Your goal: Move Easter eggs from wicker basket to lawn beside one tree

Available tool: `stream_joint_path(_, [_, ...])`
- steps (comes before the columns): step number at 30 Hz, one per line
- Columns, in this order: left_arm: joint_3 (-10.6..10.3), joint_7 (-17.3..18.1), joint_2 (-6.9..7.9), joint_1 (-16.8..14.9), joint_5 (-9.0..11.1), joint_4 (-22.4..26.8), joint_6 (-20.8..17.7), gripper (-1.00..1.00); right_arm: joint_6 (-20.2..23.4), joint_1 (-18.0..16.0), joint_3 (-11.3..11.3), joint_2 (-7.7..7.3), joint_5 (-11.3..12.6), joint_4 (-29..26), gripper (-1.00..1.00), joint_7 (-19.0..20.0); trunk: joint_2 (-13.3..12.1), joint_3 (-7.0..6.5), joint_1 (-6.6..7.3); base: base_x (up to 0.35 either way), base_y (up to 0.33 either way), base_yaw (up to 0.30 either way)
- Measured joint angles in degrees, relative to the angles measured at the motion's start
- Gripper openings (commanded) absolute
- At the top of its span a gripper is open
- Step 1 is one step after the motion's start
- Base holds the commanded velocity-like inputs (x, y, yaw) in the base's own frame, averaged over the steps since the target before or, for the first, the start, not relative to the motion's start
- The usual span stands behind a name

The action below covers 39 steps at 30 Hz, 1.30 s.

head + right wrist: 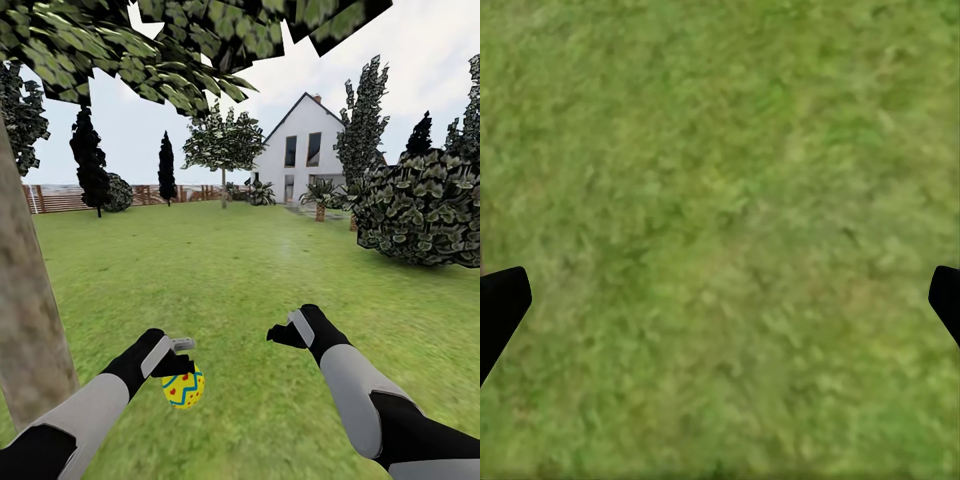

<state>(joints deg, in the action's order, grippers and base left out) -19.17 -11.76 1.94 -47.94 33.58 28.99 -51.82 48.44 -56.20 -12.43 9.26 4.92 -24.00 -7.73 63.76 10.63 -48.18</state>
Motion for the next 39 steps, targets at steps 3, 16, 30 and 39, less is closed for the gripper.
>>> stream_joint_path(3, [0.0, 0.0, 0.0, 0.0, 0.0, 0.0, 0.0, -1.0, 0.0, 0.0, 0.0, 0.0, 0.0, 0.0, 1.0, 0.0, 1.2, 0.54, -0.66, 0.0, 0.0, 0.0])
stream_joint_path(16, [-0.1, -0.2, 0.05, 0.0, 0.0, 0.0, 0.1, -1.0, -0.4, 2.3, 0.3, 0.22, 0.0, -7.9, 1.0, 0.1, 6.4, 2.88, -3.51, 0.0, 0.0, 0.0])
stream_joint_path(30, [-0.1, -0.4, 0.02, 0.0, 0.0, 0.0, 0.1, -1.0, 11.3, 24.4, 9.1, 0.06, 12.6, -60.6, 1.0, 2.2, 12.0, 5.39, -6.59, 0.0, 0.0, 0.0])
stream_joint_path(39, [-0.1, -0.4, 0.05, 0.0, 0.0, 0.0, 0.1, -1.0, 11.3, 24.4, 9.1, 0.04, 12.7, -60.8, 1.0, 2.3, 15.7, 7.01, -8.57, 0.0, 0.0, 0.0])
